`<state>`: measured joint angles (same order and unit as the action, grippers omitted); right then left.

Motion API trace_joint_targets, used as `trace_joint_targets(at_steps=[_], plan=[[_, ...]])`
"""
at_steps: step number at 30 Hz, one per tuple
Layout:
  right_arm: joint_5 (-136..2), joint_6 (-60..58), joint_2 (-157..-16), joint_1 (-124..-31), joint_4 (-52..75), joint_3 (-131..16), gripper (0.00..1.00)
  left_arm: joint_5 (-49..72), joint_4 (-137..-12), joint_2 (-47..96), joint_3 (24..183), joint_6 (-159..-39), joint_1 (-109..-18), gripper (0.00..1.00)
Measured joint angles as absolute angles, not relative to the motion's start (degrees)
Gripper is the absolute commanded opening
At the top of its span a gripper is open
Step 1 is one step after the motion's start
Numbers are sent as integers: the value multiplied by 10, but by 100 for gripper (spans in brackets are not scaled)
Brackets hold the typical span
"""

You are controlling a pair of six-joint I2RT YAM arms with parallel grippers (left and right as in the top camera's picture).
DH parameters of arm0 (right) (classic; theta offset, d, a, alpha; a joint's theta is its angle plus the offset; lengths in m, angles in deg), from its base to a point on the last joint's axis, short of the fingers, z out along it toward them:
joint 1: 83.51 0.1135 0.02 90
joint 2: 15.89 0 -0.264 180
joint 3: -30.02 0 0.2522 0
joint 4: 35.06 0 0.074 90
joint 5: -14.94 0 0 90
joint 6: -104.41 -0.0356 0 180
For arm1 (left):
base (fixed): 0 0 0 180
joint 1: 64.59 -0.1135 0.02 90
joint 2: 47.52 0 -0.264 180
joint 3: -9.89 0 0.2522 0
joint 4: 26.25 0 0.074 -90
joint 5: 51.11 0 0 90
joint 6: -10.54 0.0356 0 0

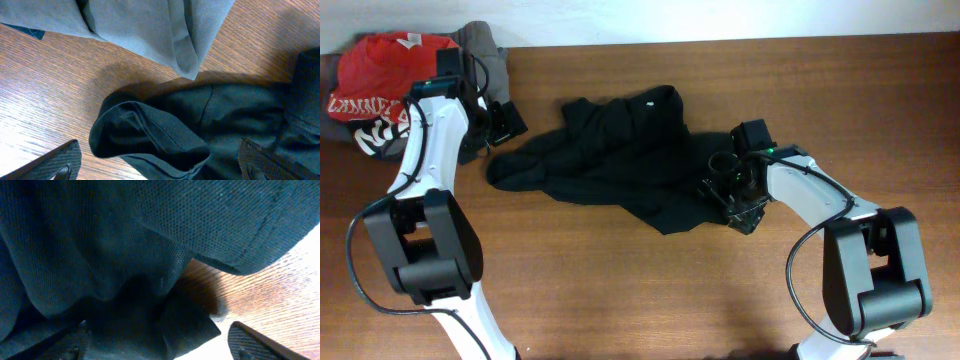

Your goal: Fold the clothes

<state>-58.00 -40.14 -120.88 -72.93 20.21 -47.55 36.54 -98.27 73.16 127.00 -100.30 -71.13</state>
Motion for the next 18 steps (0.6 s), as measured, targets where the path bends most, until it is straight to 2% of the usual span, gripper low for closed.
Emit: trace_joint_targets(at_steps=[3, 8, 11, 16, 18], plan=[[-580, -411, -1209, -729, 206, -476, 74, 365, -983, 732, 1270, -1004, -711, 99], [-580, -412, -1209, -721, 210, -476, 73, 365, -983, 732, 1270, -1005, -711, 99], [-584, -418, -1210, -706, 211, -476, 57, 365, -983, 732, 1270, -1005, -711, 99], [-597, -430, -1209, -685, 211, -475, 16, 365, -983, 732, 1270, -1005, -711, 99], [-601, -432, -1209, -684, 211, -475, 10, 365, -983, 732, 1270, -1005, -711, 99]])
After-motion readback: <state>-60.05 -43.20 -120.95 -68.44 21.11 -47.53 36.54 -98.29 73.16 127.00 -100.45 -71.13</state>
